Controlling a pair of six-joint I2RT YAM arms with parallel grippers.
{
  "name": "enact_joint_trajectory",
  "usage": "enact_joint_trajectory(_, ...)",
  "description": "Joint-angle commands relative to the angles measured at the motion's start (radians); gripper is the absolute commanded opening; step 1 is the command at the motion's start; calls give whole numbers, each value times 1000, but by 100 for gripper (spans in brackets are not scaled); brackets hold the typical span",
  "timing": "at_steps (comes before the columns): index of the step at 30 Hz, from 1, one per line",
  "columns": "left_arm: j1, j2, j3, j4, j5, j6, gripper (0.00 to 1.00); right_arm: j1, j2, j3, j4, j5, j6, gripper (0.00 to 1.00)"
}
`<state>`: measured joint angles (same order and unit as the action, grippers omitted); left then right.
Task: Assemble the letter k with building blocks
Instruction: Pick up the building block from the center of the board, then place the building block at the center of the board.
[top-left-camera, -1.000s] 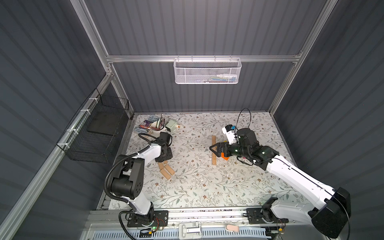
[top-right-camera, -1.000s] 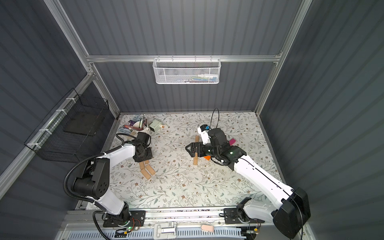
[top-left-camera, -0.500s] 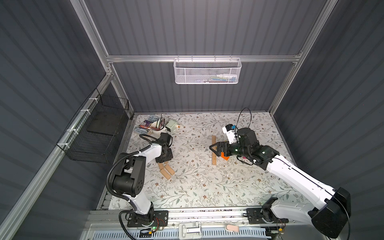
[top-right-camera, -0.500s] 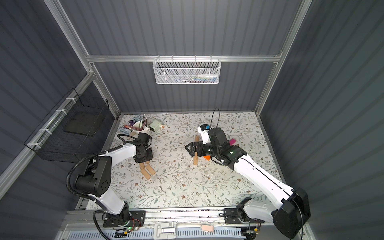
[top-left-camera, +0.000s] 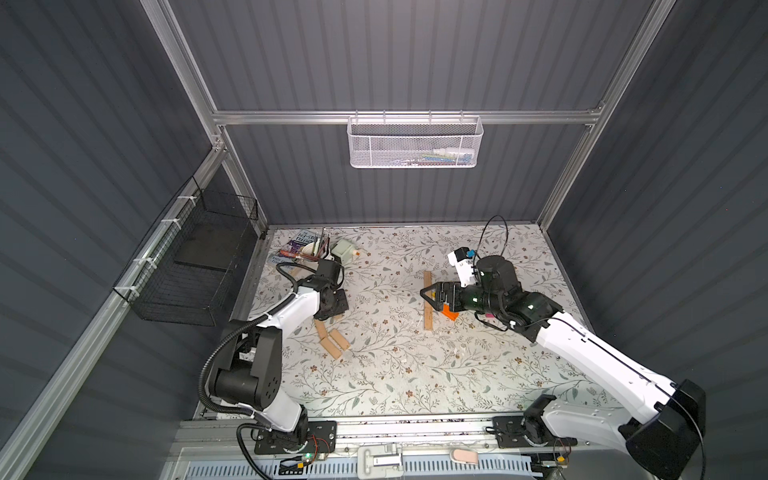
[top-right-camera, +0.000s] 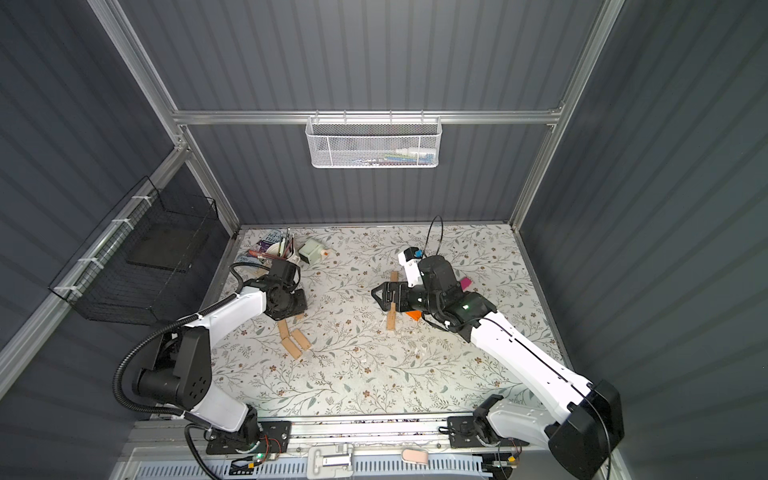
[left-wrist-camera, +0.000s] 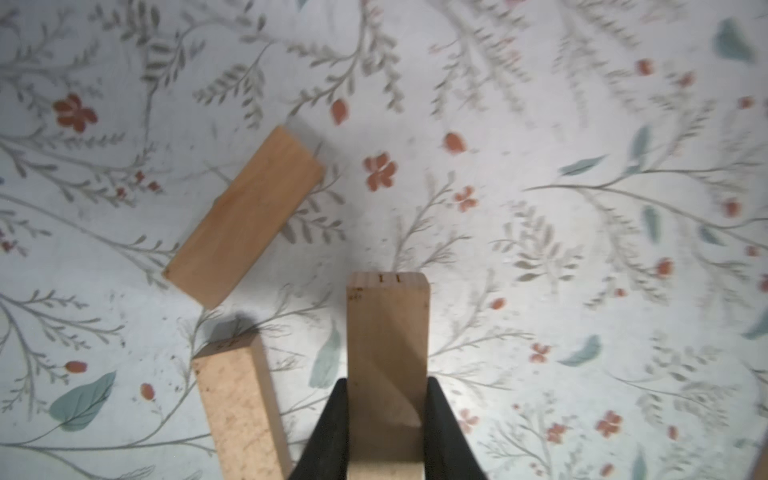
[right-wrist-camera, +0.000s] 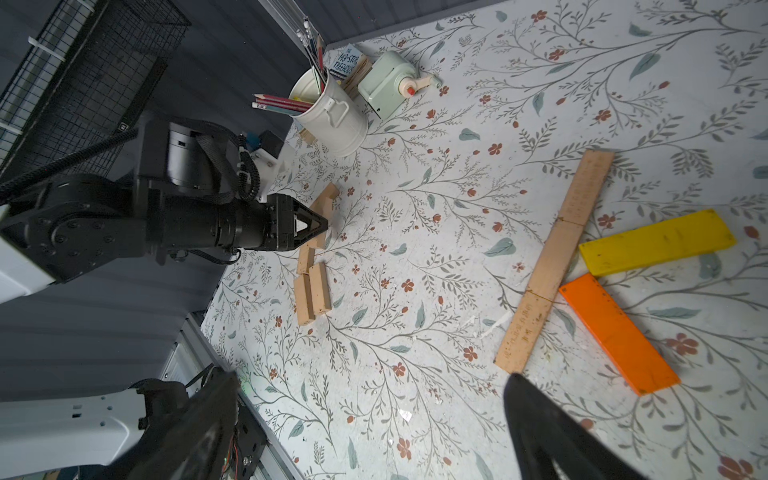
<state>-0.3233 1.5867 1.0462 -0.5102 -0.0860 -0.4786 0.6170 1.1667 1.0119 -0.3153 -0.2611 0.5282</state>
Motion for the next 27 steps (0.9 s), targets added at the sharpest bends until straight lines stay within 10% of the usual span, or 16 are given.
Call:
enact_joint_trajectory(1, -98, 45, 116, -14, -6, 16, 14, 5, -25, -11, -9, 46, 32, 99)
enact_joint_trajectory(27, -151, 574, 586, -65, -15, 57, 14, 5, -12, -38, -50, 46, 110, 99)
